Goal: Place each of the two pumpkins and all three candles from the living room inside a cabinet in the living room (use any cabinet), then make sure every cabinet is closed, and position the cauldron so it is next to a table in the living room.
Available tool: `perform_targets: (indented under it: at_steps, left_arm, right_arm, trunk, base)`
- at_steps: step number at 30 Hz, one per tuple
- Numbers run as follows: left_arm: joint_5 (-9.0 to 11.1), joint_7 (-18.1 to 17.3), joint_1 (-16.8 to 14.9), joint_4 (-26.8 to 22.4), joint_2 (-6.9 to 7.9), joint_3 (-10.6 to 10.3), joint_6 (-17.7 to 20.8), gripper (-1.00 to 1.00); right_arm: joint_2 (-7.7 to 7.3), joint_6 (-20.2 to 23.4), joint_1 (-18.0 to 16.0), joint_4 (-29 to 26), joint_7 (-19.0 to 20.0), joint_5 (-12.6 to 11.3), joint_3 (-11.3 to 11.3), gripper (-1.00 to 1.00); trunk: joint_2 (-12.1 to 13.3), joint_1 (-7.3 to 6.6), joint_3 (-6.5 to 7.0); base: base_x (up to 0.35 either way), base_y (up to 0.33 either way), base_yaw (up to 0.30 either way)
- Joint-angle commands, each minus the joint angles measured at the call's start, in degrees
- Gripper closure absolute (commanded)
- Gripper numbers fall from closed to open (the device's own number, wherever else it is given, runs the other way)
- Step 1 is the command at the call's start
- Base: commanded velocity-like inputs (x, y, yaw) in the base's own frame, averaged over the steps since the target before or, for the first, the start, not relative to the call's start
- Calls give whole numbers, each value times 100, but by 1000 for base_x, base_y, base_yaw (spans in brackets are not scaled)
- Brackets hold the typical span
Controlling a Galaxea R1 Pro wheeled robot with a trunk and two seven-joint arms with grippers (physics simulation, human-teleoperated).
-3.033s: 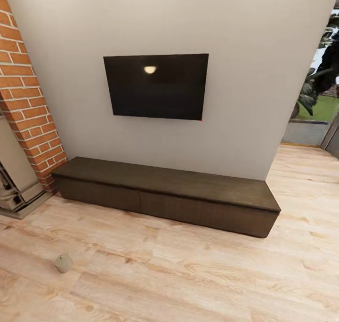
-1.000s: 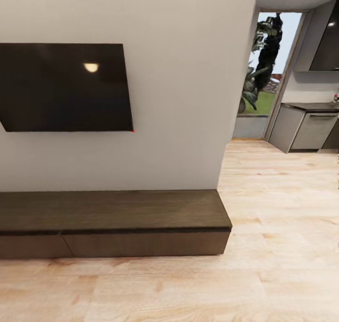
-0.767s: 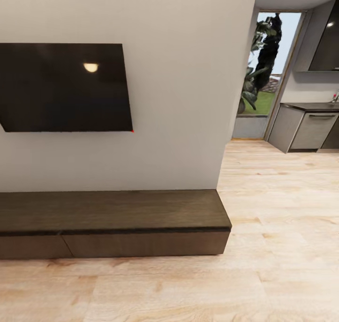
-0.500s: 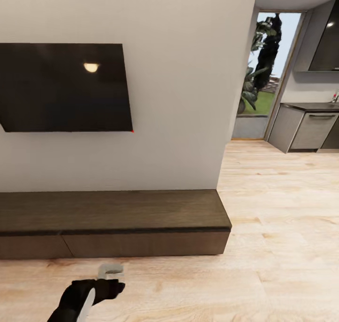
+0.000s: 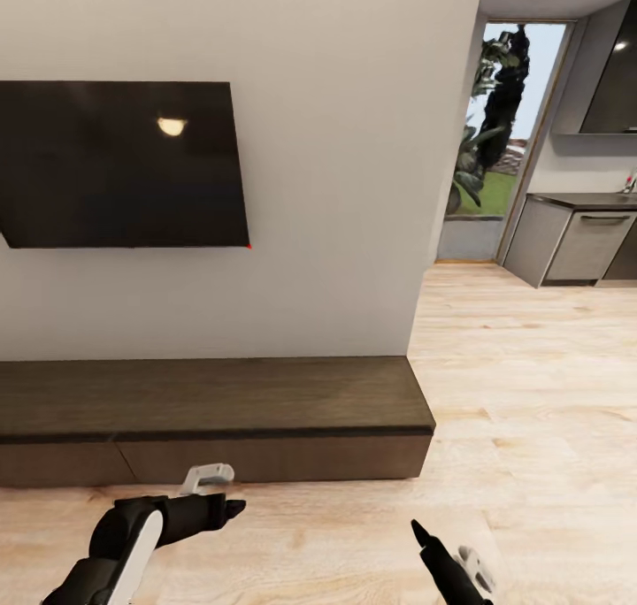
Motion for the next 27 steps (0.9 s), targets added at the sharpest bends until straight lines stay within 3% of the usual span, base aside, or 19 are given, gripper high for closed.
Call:
perform_targets:
  at_steps: [1,4,12,14,18,27]
  left_arm:
    - [182,-34,-10,-42,18,9,20,-100]
    - [437,-34,-16,-54,100,35,13,-100]
    - [597,-37,-17,-109,273,91,20,-100]
    - [759,-36,-15,-117,314,109,21,-100]
    - [1012,-35,-11,-124,391,116,22,-100]
    - [1100,-34,-9,-110,488,112,22,-100]
  right_arm:
    - [-6,105,-13,5,191,-159,-18,-100]
    - [-12,162,-20,8,338,-238,-31,-100]
    - [-15,234,-23,42,1130,-512,-32,-100]
    - [-15,239,-23,63,1258,-611,-30,-100]
    - [-15,242,-23,76,1328,-684,-29,-100]
    - [31,75,-22,80,1277,-710,-39,-100]
  trunk:
    - [-3,0,-5]
    - [-3,0,-5]
    - [-3,0,-5]
    - [-3,0,-5]
    - [-3,0,-5]
    - [-3,0,-5]
  base:
    - [0,0,0]
    - [0,0,0]
    - [0,0,0]
    - [3,0,0]
    - [102,0,0]
    - [310,0,0]
